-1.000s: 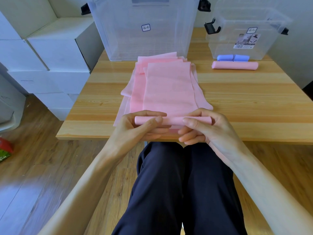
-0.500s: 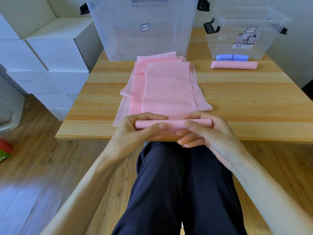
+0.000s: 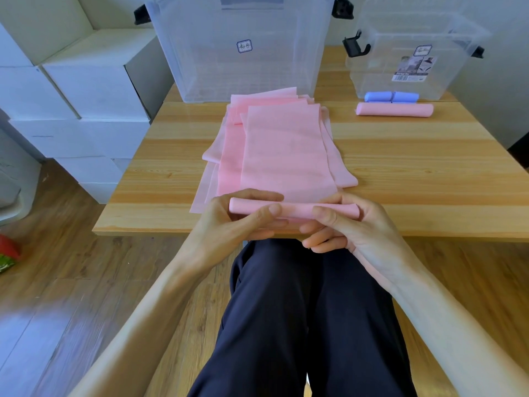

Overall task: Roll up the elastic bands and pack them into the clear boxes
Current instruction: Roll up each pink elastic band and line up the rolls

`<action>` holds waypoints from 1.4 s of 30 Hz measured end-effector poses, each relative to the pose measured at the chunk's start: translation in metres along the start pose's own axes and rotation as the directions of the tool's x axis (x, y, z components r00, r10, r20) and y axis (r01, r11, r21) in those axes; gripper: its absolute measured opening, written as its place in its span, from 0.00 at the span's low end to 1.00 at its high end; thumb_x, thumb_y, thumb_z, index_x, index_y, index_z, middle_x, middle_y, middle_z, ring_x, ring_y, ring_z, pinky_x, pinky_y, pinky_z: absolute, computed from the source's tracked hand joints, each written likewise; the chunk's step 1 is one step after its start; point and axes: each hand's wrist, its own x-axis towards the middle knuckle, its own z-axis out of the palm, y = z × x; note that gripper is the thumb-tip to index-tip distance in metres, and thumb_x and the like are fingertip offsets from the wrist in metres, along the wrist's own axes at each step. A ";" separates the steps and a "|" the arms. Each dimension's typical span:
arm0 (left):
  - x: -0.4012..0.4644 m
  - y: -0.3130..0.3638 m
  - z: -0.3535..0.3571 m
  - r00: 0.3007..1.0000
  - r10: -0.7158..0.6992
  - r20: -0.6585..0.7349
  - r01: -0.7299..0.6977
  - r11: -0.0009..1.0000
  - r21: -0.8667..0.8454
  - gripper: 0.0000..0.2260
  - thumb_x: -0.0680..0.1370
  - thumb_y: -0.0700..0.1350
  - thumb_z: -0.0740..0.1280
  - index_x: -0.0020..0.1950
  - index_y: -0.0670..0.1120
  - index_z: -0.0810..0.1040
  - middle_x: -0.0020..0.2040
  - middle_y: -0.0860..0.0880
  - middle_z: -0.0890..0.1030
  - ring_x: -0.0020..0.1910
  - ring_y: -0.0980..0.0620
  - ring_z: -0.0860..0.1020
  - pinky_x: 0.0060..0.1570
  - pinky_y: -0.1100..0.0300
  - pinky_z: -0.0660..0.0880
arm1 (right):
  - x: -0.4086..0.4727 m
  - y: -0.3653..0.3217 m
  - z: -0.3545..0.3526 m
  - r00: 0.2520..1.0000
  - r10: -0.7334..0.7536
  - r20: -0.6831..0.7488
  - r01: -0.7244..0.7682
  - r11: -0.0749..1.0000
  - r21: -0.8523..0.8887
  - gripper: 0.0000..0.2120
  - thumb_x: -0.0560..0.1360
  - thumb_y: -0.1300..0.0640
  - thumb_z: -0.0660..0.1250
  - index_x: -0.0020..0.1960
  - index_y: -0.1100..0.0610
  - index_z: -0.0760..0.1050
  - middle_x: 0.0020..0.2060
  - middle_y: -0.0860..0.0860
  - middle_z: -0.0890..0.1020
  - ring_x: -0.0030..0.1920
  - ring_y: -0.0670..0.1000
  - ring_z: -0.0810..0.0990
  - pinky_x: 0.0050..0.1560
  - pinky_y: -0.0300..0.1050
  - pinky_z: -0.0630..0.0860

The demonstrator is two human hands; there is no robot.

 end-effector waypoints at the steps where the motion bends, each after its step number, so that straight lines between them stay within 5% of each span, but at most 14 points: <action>1: 0.000 -0.001 0.000 1.000 0.011 -0.014 -0.012 0.999 -0.034 0.14 0.73 0.47 0.70 0.56 0.42 0.82 0.47 0.45 0.87 0.50 0.50 0.85 0.49 0.60 0.81 | 0.000 0.000 0.000 1.000 0.000 0.001 0.000 1.000 0.002 0.13 0.69 0.50 0.72 0.45 0.60 0.79 0.41 0.60 0.86 0.38 0.59 0.86 0.37 0.44 0.83; 8: 0.003 -0.003 0.002 0.992 0.043 -0.122 -0.049 0.997 -0.052 0.07 0.71 0.44 0.73 0.47 0.43 0.84 0.43 0.46 0.86 0.46 0.49 0.85 0.47 0.60 0.81 | -0.001 0.002 0.000 1.000 0.005 0.029 -0.004 1.000 -0.010 0.15 0.69 0.54 0.72 0.53 0.61 0.80 0.45 0.58 0.87 0.41 0.58 0.87 0.39 0.44 0.83; 18: 0.001 -0.002 0.000 0.997 -0.053 0.051 0.058 0.995 -0.084 0.13 0.72 0.43 0.71 0.56 0.44 0.83 0.51 0.44 0.86 0.53 0.48 0.84 0.53 0.59 0.81 | -0.003 0.003 -0.004 1.000 0.008 0.014 -0.009 0.999 0.041 0.12 0.70 0.54 0.71 0.50 0.60 0.81 0.43 0.61 0.86 0.40 0.58 0.86 0.38 0.44 0.83; 26: 0.003 -0.006 0.006 0.997 -0.043 -0.061 0.035 0.991 -0.132 0.11 0.70 0.43 0.73 0.52 0.42 0.84 0.46 0.45 0.87 0.48 0.50 0.85 0.48 0.64 0.81 | -0.005 0.004 -0.005 1.000 0.011 0.016 -0.011 1.000 -0.006 0.15 0.70 0.58 0.72 0.54 0.64 0.78 0.44 0.58 0.86 0.42 0.58 0.87 0.39 0.44 0.83; 34: 0.001 -0.006 0.009 0.999 -0.048 0.014 0.049 0.986 -0.159 0.16 0.78 0.48 0.65 0.56 0.36 0.80 0.52 0.38 0.85 0.55 0.43 0.84 0.58 0.55 0.79 | -0.006 0.003 -0.005 0.999 0.007 0.034 -0.007 1.000 0.017 0.16 0.69 0.58 0.73 0.55 0.61 0.77 0.45 0.59 0.86 0.43 0.59 0.87 0.40 0.46 0.83; 38: 0.002 -0.007 0.014 0.997 -0.032 -0.067 0.021 0.988 -0.156 0.12 0.79 0.47 0.66 0.53 0.39 0.82 0.48 0.46 0.86 0.52 0.50 0.84 0.52 0.62 0.80 | -0.008 0.005 -0.007 1.000 0.008 0.014 -0.008 1.000 0.005 0.15 0.71 0.59 0.72 0.56 0.62 0.78 0.47 0.58 0.86 0.44 0.58 0.87 0.40 0.43 0.83; 42: 0.003 -0.008 0.014 0.996 -0.038 -0.082 0.024 0.985 -0.169 0.12 0.75 0.47 0.68 0.50 0.39 0.83 0.50 0.43 0.85 0.53 0.49 0.84 0.49 0.64 0.80 | -0.010 0.006 -0.010 1.000 0.009 0.001 -0.009 1.000 -0.005 0.13 0.72 0.58 0.71 0.54 0.63 0.79 0.46 0.58 0.86 0.44 0.58 0.87 0.39 0.43 0.83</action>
